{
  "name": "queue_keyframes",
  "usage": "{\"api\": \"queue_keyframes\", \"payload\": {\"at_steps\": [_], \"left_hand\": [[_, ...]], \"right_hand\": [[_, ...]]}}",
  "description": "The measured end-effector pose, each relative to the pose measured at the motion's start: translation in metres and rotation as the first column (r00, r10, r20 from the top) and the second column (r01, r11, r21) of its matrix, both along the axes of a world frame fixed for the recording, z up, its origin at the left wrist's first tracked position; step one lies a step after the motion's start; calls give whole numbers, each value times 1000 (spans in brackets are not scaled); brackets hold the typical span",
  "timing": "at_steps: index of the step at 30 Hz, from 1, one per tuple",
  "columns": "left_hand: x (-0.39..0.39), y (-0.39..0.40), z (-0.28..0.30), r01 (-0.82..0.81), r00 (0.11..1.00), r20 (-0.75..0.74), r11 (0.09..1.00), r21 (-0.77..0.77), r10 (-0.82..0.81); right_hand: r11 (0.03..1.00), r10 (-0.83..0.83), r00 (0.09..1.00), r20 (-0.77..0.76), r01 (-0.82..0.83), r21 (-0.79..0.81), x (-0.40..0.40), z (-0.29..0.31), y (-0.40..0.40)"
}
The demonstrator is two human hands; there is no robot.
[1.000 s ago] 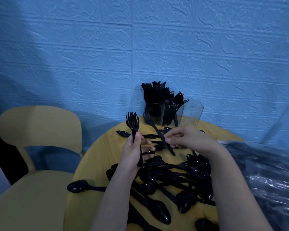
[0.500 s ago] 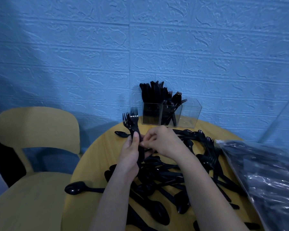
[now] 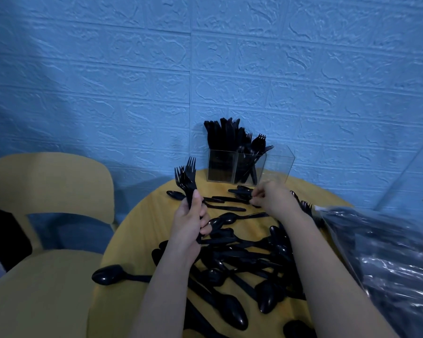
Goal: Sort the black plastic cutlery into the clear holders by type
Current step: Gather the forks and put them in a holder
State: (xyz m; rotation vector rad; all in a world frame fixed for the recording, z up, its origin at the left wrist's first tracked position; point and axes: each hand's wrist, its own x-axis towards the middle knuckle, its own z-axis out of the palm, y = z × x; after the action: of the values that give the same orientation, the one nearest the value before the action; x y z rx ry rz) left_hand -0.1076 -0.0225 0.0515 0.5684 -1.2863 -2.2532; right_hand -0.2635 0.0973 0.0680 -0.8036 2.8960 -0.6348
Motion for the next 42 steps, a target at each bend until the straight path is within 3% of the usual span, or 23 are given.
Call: {"api": "queue_keyframes", "payload": {"at_steps": [4,8,13,15,18,21,24,29,34,37,42], "left_hand": [[0,0,0,1,1000,-6,1000,30,-1],[0,0,1,6,1000,7,1000,23,-7],[2,0,3,8,1000,6,1000,23,-8],[3,0,4,5,1000,10,1000,16,-6],[3,1,4,14,1000,19,1000,5,-14],[3,3,4,34,999,26,999,1,-34],[3,4,5,84,996,19,996,-5,-83],[3,9,8,121,991,64,989,-86,-116],[2,13,10,126,992,49,983,-136,-120],[2,13,10,115,993,26,985,-128,-113],[2,10,10,103,995,-13,995,-20,-103]], "right_hand": [[975,83,990,-115,-57,215,-3,-8,-15],[964,110,987,-115,-78,253,-7,-9,-14],[959,174,957,-233,-112,260,5,-5,-9],[980,130,970,-208,-94,174,8,-3,-4],[983,20,1000,4,-19,-185,10,8,6],[849,5,991,133,66,-524,22,24,17],[685,37,965,259,165,-710,36,35,23],[605,170,932,319,157,-781,50,45,18],[600,321,886,335,84,-795,64,48,4],[613,362,871,333,48,-789,71,45,-4],[693,410,894,183,-174,-699,70,42,-1]]}}
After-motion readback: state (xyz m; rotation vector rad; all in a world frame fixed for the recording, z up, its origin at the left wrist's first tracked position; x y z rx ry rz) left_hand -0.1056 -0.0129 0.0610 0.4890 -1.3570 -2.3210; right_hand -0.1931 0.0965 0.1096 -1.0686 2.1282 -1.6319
